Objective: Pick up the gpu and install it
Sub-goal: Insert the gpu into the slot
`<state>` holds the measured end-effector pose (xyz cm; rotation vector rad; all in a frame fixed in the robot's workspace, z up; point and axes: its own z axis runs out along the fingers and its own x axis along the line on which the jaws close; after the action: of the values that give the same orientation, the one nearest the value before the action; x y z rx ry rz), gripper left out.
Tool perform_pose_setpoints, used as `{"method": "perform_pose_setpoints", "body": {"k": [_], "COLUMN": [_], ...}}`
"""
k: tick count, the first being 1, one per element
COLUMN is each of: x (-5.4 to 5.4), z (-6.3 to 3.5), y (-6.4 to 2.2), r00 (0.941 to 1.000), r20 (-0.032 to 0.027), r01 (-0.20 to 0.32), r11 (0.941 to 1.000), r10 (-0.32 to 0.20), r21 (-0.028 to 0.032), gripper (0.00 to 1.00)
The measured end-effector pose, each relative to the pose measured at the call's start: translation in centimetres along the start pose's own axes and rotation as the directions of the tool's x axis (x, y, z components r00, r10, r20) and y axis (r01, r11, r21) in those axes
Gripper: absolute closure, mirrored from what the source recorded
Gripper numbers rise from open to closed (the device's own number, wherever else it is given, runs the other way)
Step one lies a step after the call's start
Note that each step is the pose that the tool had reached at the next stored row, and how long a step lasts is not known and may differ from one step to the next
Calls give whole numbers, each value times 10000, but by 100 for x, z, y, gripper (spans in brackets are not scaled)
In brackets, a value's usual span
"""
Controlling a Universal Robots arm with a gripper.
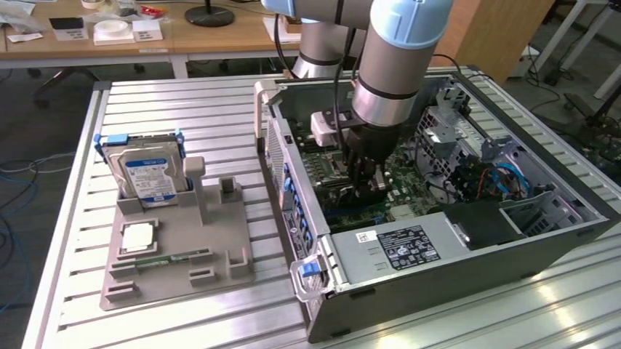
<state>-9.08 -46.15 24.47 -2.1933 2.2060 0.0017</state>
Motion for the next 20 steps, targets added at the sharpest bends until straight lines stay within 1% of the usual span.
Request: {"method": "perform_pose_setpoints", "body": {"k": [8,20], "x": [0,-4], "z": [4,5], "y": [1,1], "r00": [9998,9998], "r20": [-10,-10], "r01": [-190,-199], "r11": [9998,9998], "r10": [190,199], "r21": [5,6], "gripper": [73,73]}}
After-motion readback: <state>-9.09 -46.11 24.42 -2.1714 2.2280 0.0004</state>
